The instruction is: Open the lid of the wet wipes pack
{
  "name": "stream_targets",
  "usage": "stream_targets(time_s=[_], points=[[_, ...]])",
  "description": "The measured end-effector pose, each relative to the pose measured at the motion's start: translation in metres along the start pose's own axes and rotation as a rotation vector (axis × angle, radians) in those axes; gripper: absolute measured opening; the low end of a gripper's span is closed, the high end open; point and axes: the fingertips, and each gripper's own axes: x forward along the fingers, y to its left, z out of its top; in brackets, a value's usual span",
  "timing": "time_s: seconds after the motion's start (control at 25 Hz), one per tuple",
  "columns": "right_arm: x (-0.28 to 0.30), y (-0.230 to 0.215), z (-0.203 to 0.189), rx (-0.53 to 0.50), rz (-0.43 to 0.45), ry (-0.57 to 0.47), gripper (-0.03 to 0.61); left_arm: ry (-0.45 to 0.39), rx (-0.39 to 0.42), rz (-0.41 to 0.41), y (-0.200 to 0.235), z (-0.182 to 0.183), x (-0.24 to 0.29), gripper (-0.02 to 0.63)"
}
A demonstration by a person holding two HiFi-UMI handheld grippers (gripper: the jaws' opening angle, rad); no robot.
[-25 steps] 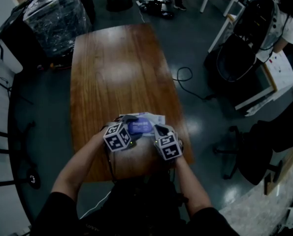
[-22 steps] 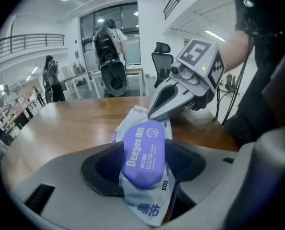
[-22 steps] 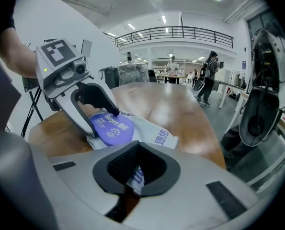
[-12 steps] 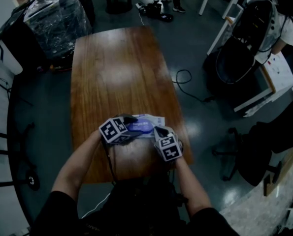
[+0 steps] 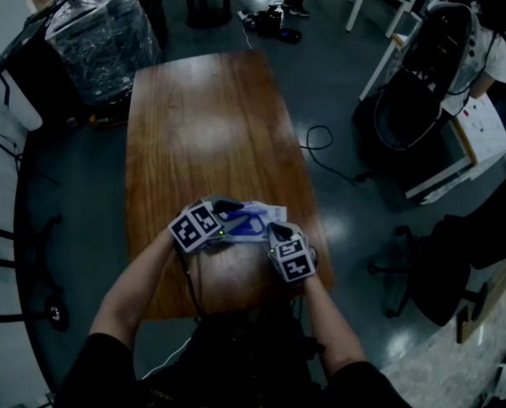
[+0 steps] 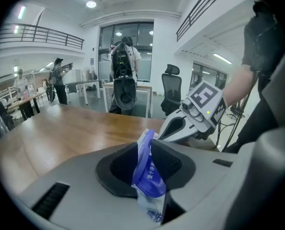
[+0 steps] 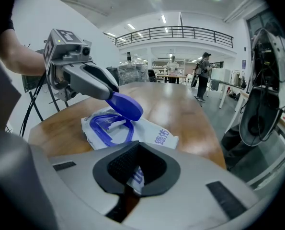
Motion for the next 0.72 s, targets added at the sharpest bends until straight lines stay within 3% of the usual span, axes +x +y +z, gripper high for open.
stream_targets(time_s=[0.24, 0.44, 0.72], points=[[-0.002, 0.001, 0.001, -0.003, -0.002, 0.002, 0.011, -0.061, -0.081, 0.107, 0.039, 0.011, 0.005, 0.097], [-0.001, 0.002, 0.001, -0.006, 0.001, 0.009, 0.011, -0.04, -0.093, 0.181, 0.065, 0.005, 0.013, 0.097], [-0.002, -0.003, 0.004, -0.014, 0.001, 0.012, 0.011, -0.029, -0.174, 0.258, 0.088, -0.007, 0.019, 0.111]])
